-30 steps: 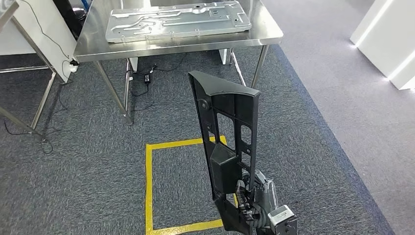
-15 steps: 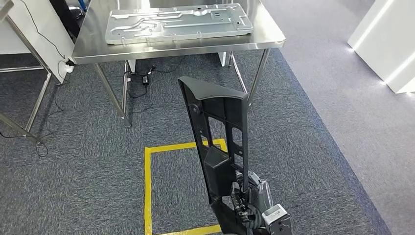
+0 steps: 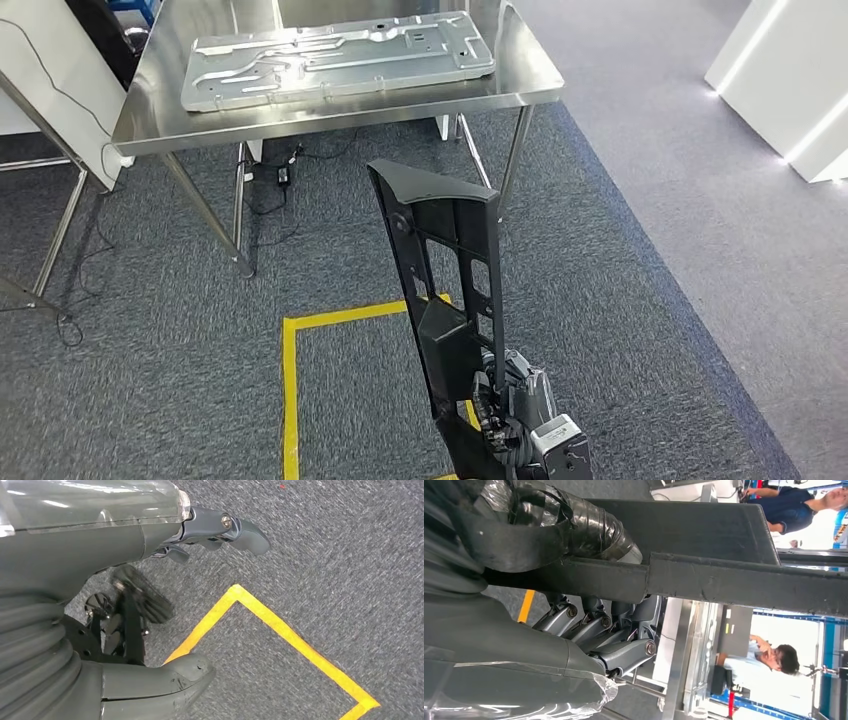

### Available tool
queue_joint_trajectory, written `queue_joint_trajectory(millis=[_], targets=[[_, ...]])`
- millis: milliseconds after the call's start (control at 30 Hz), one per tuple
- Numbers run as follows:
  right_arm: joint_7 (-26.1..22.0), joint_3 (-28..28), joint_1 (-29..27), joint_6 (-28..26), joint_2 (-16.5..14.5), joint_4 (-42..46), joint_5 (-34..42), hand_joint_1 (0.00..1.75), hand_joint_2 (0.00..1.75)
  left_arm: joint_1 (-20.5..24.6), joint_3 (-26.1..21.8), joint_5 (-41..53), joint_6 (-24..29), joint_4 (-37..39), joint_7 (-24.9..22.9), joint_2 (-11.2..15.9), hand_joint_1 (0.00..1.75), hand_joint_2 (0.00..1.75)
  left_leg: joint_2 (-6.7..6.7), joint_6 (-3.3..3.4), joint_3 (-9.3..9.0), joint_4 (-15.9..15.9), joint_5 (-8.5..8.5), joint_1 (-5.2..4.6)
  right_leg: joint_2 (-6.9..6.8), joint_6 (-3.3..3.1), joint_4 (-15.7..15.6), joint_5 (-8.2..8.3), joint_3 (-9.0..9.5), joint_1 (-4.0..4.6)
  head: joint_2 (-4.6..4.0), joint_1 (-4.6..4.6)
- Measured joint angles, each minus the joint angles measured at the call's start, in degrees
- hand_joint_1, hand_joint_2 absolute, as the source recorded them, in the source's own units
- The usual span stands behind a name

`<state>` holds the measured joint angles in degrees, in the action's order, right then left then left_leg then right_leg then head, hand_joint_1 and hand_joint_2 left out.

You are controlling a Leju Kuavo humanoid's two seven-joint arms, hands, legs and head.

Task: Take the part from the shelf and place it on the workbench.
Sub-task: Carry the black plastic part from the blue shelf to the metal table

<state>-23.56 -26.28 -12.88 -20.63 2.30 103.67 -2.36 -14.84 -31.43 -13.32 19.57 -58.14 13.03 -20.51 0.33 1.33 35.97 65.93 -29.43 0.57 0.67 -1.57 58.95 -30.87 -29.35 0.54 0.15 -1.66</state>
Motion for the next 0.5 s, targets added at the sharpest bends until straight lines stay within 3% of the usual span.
queue_joint_trajectory(millis=[67, 133, 233, 267, 367, 400, 433, 500], targets=[[0.45, -0.10, 0.11, -0.03, 0.03, -0.15, -0.03, 1.75, 1.75, -0.11, 0.09, -0.31, 0.11, -0.11, -0.19, 0.04, 0.00, 1.75, -0.16, 0.83, -1.63, -4.65, 1.76, -0.58, 0.12, 0.55, 0.03, -0.79, 0.44, -0.05, 0.00, 0.02], [0.85, -0.25, 0.18, -0.12, 0.08, -0.38, -0.17, 1.75, 1.75, -0.19, 0.17, -0.53, 0.20, -0.28, -0.35, 0.05, 0.00, 1.75, -0.29, 1.21, -2.32, -6.11, 1.31, -0.85, 0.20, 1.34, 0.19, -0.70, 0.64, -0.27, 0.00, 0.06], [1.29, -0.38, 0.35, -0.32, 0.12, -0.51, -0.75, 1.75, 1.75, -0.25, 0.15, -0.55, 0.14, -0.35, -0.51, 0.05, 0.00, 1.75, -0.39, 1.73, -4.64, -7.89, 1.13, -0.31, 0.03, 2.17, 2.42, -1.25, 0.43, -0.45, 0.00, 0.07], [1.38, -0.39, 0.49, -0.34, 0.13, -0.51, -0.97, 1.75, 1.75, -0.22, 0.13, -0.54, 0.08, -0.35, -0.53, 0.05, 0.00, 1.75, -0.38, 1.87, -5.34, -8.31, 0.97, -0.11, -0.03, 2.46, 4.88, -2.25, -0.95, -0.59, 0.00, 0.07], [1.71, -0.40, 0.71, -0.32, 0.16, -0.69, -1.29, 1.75, 1.75, -0.13, 0.11, -1.27, 0.50, -0.33, -0.49, 0.02, 0.00, 1.75, -0.39, 1.84, -6.58, -8.52, -0.07, 0.11, -0.17, 3.63, 13.80, -5.27, -7.75, -1.39, 0.00, 0.06], [1.86, -0.40, 0.70, -0.32, 0.19, -0.79, -1.31, 1.75, 1.75, -0.15, 0.16, -1.83, 0.95, -0.32, -0.41, -0.01, 0.00, 1.75, -0.41, 1.66, -7.13, -8.52, -0.54, 0.22, -0.24, 4.03, 14.51, -4.89, -9.12, -1.68, 0.00, 0.06], [1.97, -0.40, 0.68, -0.31, 0.21, -0.87, -1.32, 1.75, 1.75, -0.17, 0.27, -2.37, 1.45, -0.31, -0.31, -0.04, 0.00, 1.75, -0.44, 1.43, -7.87, -8.51, -1.09, 0.38, -0.34, 4.34, 13.15, -3.30, -9.43, -1.91, 0.00, 0.05], [2.10, -0.40, 0.68, -0.31, 0.25, -0.94, -1.33, 1.75, 1.75, -0.26, 0.59, -3.17, 2.20, -0.31, -0.11, -0.08, 0.00, 1.75, -0.45, 0.81, -9.49, -8.54, -2.36, 0.73, -0.70, 4.75, 6.53, 2.14, -7.94, -2.23, 0.00, 0.04]])
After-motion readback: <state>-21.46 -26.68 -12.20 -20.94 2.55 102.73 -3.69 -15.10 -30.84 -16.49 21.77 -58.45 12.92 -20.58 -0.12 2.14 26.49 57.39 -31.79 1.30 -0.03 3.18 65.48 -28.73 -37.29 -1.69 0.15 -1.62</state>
